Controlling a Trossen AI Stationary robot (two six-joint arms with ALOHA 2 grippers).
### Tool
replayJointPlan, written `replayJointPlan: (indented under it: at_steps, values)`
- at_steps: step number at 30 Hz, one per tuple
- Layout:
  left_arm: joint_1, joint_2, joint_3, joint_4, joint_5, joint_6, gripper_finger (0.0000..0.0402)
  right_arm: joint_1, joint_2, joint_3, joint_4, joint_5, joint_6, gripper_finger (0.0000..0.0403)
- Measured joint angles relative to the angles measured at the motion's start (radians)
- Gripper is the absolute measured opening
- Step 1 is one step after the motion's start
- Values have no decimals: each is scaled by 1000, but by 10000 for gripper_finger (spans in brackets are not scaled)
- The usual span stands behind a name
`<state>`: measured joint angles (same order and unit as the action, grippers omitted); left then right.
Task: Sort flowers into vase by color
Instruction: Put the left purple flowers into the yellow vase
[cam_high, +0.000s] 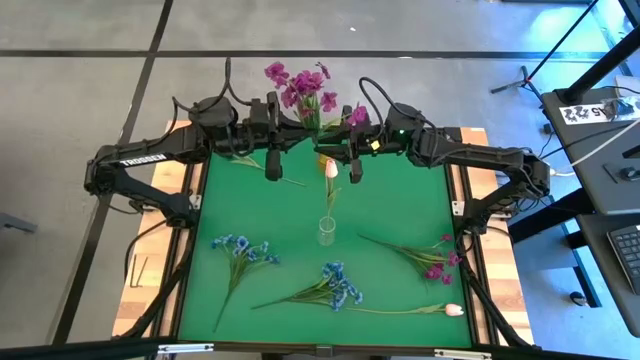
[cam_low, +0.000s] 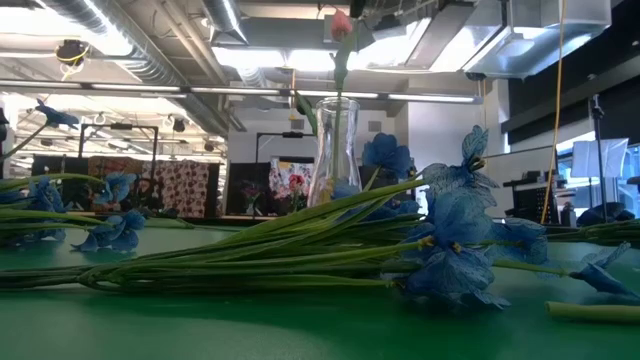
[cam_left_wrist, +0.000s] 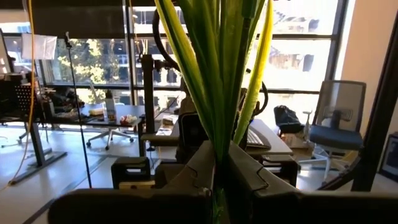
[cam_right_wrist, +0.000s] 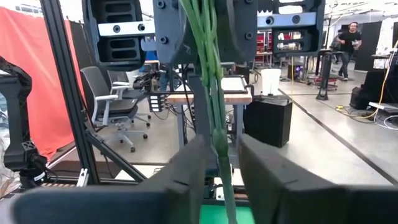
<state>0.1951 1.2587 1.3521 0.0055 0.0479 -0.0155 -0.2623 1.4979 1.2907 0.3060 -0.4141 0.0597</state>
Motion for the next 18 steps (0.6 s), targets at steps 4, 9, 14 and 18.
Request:
replayJointPlan:
  at_steps: [4, 9, 14, 18]
  values:
    - [0, 0, 0, -3, -3, -2, 10, 0, 0, 0, -11, -3, -2, 27]
    - [0, 0, 0, -13, -3, -12, 11, 0, 0, 0, -21, -4, -10, 18]
    - [0, -1, 0, -53, -11, -34, 46, 0, -7, -2, -36, 8, -26, 8]
    - [0, -10, -1, -100, -38, -14, 91, -1, -33, -1, -47, 66, -47, 9]
